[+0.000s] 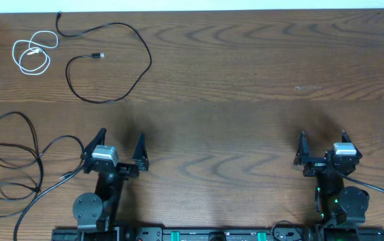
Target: Untangle cables
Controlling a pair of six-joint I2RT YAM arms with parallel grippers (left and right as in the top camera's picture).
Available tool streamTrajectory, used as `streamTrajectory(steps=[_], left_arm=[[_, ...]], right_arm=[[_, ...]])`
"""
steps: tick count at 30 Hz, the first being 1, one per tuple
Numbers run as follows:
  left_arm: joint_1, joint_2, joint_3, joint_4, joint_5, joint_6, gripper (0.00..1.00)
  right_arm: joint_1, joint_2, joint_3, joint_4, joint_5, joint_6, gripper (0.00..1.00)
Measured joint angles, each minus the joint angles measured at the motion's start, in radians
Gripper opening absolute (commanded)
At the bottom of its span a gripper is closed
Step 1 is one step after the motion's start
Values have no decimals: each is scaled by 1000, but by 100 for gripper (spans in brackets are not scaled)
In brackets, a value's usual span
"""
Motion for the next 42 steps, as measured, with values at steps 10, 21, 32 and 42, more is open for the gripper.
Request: streamTrajectory(steps=[10, 21, 32, 42], left_arm=[[0, 0, -12, 63, -61, -24, 98], [0, -1, -76, 133, -116, -75, 98], [-1, 0, -73, -76, -195, -98, 98], [-1, -1, -70, -83, -202, -11, 98]], right_arm=[[0, 0, 0, 0, 0, 0, 99], [0, 0, 0, 0, 0, 0, 99], [0, 0, 0, 0, 0, 0, 99], [0, 0, 0, 0, 1, 0, 99]])
